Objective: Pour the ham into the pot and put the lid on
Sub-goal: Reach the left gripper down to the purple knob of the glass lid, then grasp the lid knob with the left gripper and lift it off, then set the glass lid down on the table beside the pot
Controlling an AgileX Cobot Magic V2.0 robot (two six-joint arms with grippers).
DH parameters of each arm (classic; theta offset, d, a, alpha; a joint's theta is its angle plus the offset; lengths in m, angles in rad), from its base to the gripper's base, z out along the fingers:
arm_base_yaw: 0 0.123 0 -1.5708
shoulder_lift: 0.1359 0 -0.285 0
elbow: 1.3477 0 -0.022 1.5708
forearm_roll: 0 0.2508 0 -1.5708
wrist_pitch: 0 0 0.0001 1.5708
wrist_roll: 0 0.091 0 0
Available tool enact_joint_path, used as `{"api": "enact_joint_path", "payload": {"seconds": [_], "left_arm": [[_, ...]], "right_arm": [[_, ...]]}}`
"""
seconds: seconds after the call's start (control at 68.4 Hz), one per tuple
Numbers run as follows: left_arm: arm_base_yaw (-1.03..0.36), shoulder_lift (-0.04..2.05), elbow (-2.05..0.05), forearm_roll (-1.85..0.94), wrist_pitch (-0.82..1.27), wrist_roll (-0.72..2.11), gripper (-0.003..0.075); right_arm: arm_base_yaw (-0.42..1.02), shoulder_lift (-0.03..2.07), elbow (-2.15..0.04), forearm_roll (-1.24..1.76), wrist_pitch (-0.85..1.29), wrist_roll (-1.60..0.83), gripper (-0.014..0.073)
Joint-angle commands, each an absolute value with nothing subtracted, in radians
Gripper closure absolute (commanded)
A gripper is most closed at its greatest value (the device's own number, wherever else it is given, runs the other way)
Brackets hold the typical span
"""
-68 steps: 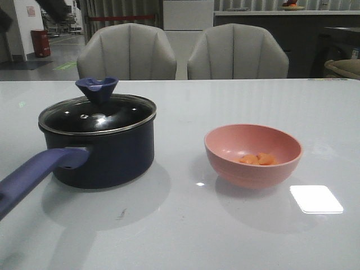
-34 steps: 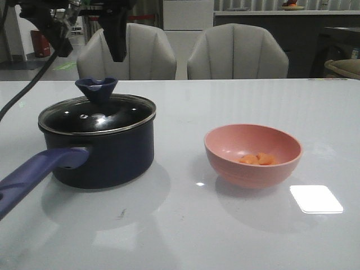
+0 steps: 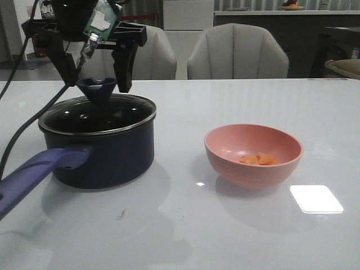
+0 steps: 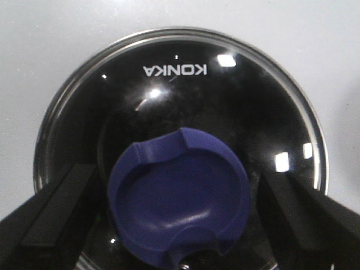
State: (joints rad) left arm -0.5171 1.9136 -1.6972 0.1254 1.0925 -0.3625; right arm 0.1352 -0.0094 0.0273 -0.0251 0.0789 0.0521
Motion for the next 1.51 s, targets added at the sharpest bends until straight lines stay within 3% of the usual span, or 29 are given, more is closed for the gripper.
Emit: {"api": "enact_joint_path", "payload": {"seconds": [0.0,0.146,0.336,0.424,0.834,1.272,1.492], "left_arm": [[-0.523,1.875,-1.73,0.124,1.076,-0.376,0.0105],[-0.519,1.884,-1.73,0.106,1.076,-0.376,0.0165],[-0.519,1.886,-1.73,0.1,1.076,-0.376,0.0435],[-0.519,1.886,-1.732,0.1,1.076,-0.376,0.0501],[-0.464,1.749,-1.751,0.153,1.106,-0.342,0.0505],[-0.01,1.568,-1.481,0.011,1.011,-0.087,0.0505],[0.091,1.579,-1.24,-0.014,0.762,-0.058,0.0505]], "right_arm": [[0.128,-0.03,0.022,-0.041,-0.006,0.051,0.0448],[0.128,-0.03,0.022,-0.041,-0.006,0.051,0.0448],[0.128,-0.03,0.022,-0.041,-0.006,0.051,0.0448],[0.128,-0.03,0.022,-0.041,-0.006,0.051,0.0448],[0.128,-0.03,0.022,-0.041,-0.006,0.051,0.0448],[0.128,-0.03,0.022,-0.041,-0.006,0.051,0.0448],[0.128,-0.03,0.022,-0.041,-0.006,0.051,0.0448]]}}
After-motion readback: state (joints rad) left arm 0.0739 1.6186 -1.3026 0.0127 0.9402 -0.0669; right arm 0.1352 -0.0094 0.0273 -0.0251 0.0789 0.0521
